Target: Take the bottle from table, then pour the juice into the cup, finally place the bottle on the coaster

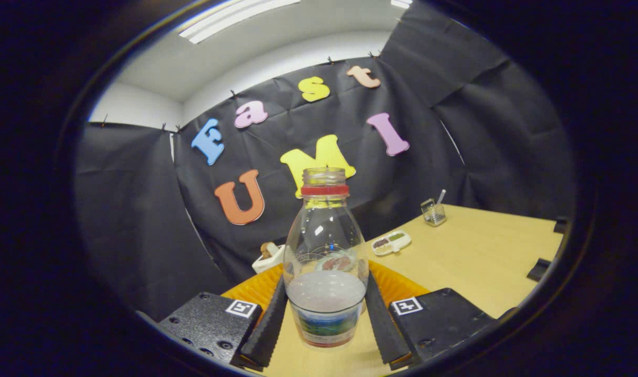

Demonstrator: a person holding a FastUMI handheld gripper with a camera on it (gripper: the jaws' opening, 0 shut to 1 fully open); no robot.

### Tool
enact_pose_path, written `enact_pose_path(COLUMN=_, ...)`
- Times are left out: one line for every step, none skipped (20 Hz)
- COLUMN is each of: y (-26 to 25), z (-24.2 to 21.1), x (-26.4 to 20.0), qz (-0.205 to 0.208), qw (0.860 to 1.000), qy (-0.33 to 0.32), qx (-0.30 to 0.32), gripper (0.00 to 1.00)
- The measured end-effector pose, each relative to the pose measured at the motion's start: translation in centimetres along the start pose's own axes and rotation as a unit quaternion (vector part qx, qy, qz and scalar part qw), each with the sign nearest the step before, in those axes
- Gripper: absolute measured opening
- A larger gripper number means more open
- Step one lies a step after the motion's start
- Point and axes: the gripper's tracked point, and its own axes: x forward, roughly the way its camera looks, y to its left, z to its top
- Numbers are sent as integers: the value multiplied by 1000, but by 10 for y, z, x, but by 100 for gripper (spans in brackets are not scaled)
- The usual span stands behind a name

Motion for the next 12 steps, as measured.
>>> enact_pose_path(y=2, z=10, x=2, qz=2, qw=1000, qy=-9, qx=-16, gripper=78)
enact_pose_path(y=3, z=17, x=4, qz=0, qw=999, qy=-16, qx=-31, gripper=78)
enact_pose_path(y=2, z=22, x=8, qz=-1, qw=999, qy=-21, qx=-45, gripper=78)
enact_pose_path(y=2, z=24, x=13, qz=-2, qw=998, qy=-22, qx=-57, gripper=78)
enact_pose_path(y=3, z=26, x=19, qz=-2, qw=998, qy=-25, qx=-65, gripper=79)
enact_pose_path(y=6, z=25, x=24, qz=-3, qw=997, qy=-26, qx=-73, gripper=79)
enact_pose_path(y=9, z=22, x=29, qz=-1, qw=996, qy=-27, qx=-79, gripper=79)
enact_pose_path(y=7, z=16, x=37, qz=-3, qw=996, qy=-25, qx=-90, gripper=79)
enact_pose_path(y=0, z=9, x=47, qz=-10, qw=995, qy=-24, qx=-98, gripper=80)
enact_pose_path(y=-3, z=-2, x=60, qz=-14, qw=994, qy=-19, qx=-107, gripper=80)
enact_pose_path(y=-6, z=-13, x=71, qz=-17, qw=993, qy=-12, qx=-112, gripper=80)
enact_pose_path(y=-9, z=-24, x=83, qz=-20, qw=993, qy=-3, qx=-115, gripper=80)
